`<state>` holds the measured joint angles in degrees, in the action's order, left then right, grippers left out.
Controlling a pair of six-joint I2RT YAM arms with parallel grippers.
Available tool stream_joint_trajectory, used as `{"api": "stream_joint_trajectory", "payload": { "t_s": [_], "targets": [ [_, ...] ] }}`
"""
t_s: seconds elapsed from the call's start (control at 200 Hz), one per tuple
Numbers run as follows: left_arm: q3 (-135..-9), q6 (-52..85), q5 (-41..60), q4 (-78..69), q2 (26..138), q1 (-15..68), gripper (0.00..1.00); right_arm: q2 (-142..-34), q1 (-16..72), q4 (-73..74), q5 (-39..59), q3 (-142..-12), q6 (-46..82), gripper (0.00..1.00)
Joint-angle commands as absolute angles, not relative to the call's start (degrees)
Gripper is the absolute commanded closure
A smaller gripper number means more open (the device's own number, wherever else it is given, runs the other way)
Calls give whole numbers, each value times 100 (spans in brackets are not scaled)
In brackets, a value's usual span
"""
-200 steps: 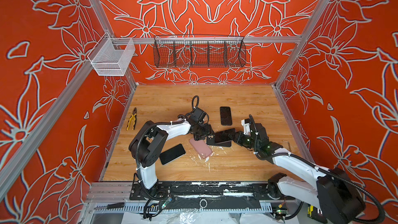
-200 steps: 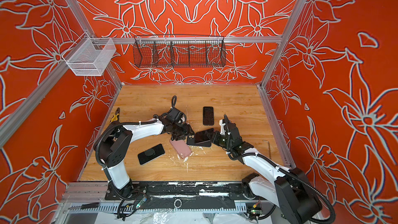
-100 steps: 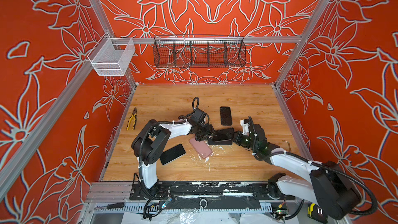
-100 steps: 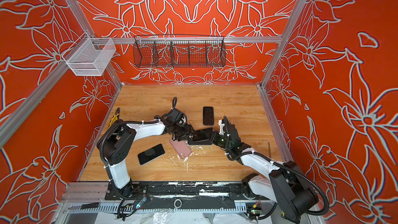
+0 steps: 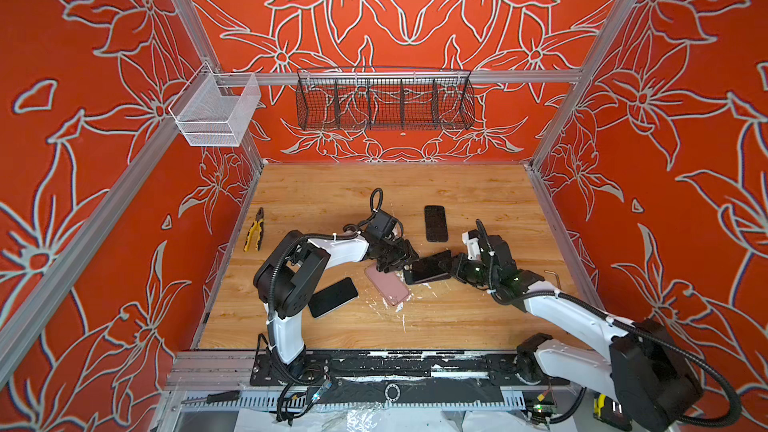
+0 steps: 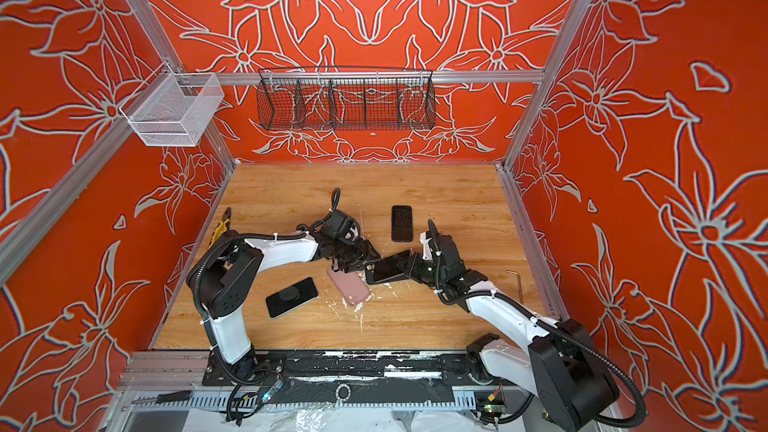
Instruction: Put the phone into the phone case
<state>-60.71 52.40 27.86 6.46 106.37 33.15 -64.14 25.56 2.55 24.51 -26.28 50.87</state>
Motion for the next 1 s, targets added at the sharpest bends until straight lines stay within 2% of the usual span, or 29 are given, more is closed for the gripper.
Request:
{"api": "stream_joint_trajectory", "payload": {
  "t_s": [0.0, 0.996],
  "targets": [
    [-6029, 5282, 2848, 597, 10768, 3300, 33, -6502, 2522, -31, 2732, -2823, 4974, 100],
    [-6251, 5467, 2997, 423, 10919, 3304, 33, -7933, 2371, 607, 2371, -2091, 5071, 99]
  ]
}}
